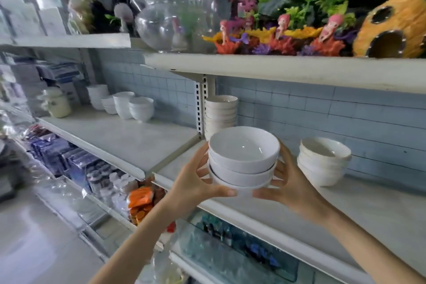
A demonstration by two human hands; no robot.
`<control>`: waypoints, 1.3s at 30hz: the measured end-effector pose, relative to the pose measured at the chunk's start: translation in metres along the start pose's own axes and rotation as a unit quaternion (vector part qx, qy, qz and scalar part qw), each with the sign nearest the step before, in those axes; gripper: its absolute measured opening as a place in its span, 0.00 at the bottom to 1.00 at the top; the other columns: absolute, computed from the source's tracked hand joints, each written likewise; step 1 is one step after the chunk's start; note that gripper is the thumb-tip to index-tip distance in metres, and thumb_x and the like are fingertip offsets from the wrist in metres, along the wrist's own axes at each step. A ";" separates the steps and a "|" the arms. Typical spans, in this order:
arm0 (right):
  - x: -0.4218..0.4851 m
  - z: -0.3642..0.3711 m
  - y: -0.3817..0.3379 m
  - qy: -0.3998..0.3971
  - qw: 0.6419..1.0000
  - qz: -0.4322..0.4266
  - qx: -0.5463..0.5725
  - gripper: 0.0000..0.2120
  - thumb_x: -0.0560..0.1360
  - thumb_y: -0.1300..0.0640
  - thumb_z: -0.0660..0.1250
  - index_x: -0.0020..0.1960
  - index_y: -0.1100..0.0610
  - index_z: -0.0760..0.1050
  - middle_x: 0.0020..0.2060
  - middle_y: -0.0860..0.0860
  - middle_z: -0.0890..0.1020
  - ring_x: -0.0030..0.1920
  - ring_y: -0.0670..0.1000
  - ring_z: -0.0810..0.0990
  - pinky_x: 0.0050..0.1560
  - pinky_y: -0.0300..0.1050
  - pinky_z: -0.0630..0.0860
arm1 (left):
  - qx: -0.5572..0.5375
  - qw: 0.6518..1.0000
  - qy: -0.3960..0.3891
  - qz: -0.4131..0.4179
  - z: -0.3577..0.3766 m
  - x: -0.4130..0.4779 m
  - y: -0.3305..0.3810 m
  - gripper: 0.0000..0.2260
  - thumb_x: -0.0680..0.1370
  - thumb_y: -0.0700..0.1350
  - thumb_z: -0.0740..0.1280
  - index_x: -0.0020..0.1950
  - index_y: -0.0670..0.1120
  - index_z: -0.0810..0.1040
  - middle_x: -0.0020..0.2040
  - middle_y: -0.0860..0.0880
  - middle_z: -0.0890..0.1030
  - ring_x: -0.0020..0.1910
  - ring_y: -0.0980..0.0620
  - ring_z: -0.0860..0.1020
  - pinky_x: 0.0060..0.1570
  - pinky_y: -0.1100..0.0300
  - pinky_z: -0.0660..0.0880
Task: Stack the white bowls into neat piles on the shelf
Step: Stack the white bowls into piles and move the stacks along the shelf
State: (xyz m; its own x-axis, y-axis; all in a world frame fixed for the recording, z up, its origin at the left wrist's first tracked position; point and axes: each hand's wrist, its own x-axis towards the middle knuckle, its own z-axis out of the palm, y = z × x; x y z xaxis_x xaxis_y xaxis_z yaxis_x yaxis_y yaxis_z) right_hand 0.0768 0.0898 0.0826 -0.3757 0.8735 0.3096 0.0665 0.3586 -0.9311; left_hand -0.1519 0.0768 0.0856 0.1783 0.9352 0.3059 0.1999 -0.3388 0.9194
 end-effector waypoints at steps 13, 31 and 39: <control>0.132 0.079 0.046 -0.092 0.995 0.028 -0.008 0.56 0.57 0.59 0.80 0.72 0.34 0.49 0.66 0.39 0.70 0.63 0.39 0.74 0.54 0.43 0.78 | 0.017 0.999 0.036 -0.032 -0.114 0.041 -0.066 0.45 0.58 0.43 0.82 0.70 0.57 0.65 0.61 0.62 0.78 0.59 0.61 0.76 0.55 0.64 0.75; 0.310 0.179 0.091 -0.142 0.989 0.041 -0.004 0.54 0.61 0.62 0.79 0.71 0.32 0.48 0.63 0.39 0.74 0.62 0.41 0.75 0.55 0.41 0.77 | 0.007 0.997 0.048 -0.059 -0.273 0.126 -0.143 0.47 0.56 0.51 0.82 0.71 0.57 0.63 0.65 0.57 0.75 0.62 0.53 0.76 0.56 0.55 0.77; 0.358 0.266 0.092 -0.112 0.993 0.040 0.001 0.54 0.57 0.62 0.79 0.68 0.33 0.50 0.63 0.37 0.69 0.58 0.35 0.75 0.48 0.35 0.77 | 0.024 0.999 0.010 -0.046 -0.373 0.137 -0.181 0.45 0.60 0.46 0.81 0.72 0.59 0.62 0.66 0.57 0.74 0.64 0.52 0.75 0.61 0.53 0.75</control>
State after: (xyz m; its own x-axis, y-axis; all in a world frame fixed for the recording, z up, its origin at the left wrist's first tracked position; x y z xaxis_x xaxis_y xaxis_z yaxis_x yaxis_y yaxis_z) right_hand -0.2975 0.3477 0.0565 -0.5660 0.8036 0.1839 0.1034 0.2906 -0.9512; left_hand -0.5228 0.3044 0.0528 0.1375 0.9646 0.2252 0.2607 -0.2545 0.9313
